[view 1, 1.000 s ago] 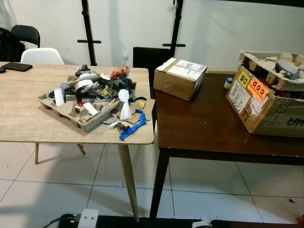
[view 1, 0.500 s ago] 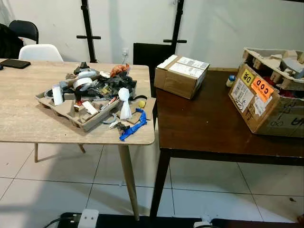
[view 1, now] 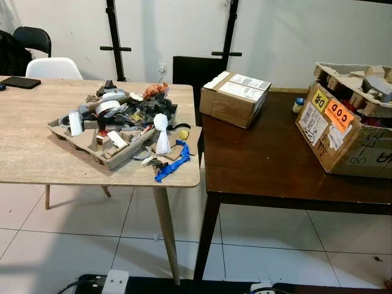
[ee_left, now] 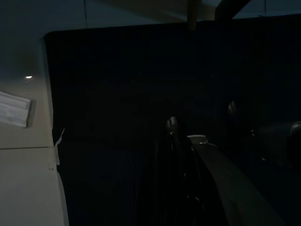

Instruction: Picking trash to rubbish bin

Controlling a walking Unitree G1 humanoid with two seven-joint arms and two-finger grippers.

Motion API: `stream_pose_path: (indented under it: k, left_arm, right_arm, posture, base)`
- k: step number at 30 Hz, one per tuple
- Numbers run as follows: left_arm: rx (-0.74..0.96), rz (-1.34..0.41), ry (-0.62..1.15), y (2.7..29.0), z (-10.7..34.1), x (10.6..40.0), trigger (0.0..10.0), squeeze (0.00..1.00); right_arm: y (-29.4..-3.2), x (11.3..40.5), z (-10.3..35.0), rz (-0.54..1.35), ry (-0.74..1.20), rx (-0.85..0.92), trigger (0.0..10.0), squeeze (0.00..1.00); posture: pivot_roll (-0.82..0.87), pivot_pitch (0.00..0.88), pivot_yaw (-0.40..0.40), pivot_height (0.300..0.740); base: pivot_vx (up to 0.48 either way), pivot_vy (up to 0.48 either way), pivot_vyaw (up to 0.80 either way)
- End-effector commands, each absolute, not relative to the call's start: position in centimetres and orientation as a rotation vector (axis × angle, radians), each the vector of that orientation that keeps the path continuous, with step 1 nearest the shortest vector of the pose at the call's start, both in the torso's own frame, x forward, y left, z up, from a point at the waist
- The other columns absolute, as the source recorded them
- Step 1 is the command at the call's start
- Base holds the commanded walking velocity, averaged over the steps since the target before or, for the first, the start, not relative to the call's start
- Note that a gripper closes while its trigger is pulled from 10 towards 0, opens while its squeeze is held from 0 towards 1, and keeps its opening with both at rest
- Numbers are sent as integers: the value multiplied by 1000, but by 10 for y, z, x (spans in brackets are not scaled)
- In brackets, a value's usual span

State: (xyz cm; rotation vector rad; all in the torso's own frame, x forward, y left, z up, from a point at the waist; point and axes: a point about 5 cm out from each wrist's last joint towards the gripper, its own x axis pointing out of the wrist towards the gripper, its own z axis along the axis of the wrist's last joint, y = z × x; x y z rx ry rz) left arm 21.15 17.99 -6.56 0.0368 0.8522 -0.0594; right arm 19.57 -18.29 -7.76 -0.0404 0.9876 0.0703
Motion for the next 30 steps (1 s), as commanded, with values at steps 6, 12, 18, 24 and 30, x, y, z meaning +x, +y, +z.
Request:
stream_pose_path:
  k: [6,12,18,24,30]
  left_arm:
    - [44,-86,869,174,-69,207,10000,0]
    - [48,-89,876,173,-70,207,10000,0]
    - [45,-96,876,172,-70,207,10000,0]
    - [49,-117,868,169,-69,209,10000,0]
    - [47,-122,860,168,-67,213,10000,0]
  right_arm:
    - [-187,179,-86,86,1078,-70,10000,0]
    - [-186,179,-86,93,1079,-72,10000,0]
    - [-185,180,-86,101,1081,-75,10000,0]
    - [-185,180,-86,87,1083,-63,10000,0]
    - [-186,182,-85,76,1080,-56,10000,0]
  posture:
    - [48,89,-42,740]
    - [44,82,-45,740]
    - [42,88,-45,740]
    - [37,107,-45,740]
    - [33,118,-40,740]
  base:
    - [0,0,0]
    - [0,0,0]
    - [0,0,0]
    - [0,0,0]
    - [0,0,0]
